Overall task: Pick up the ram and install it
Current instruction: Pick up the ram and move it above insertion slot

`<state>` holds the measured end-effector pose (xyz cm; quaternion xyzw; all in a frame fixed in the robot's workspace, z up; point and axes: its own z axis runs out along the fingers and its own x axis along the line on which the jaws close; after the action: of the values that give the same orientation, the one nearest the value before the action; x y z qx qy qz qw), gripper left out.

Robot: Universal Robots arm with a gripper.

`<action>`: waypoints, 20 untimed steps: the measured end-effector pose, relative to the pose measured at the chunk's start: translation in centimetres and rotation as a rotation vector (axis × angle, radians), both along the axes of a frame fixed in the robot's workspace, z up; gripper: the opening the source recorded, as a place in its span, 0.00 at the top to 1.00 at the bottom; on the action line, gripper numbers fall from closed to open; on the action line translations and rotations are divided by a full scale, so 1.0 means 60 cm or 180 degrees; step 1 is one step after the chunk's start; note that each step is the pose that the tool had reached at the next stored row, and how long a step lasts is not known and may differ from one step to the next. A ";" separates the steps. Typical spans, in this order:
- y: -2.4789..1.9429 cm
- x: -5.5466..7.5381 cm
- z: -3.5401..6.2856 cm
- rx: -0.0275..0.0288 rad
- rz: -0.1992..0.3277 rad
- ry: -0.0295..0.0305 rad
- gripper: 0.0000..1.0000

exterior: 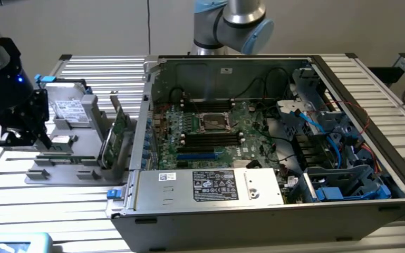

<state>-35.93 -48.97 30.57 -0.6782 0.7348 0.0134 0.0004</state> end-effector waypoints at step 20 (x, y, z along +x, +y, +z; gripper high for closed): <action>-0.0048 0.085 0.143 0.0017 0.0003 0.0001 0.86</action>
<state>-30.83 -49.26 39.13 -0.6785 0.7344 0.0154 0.0021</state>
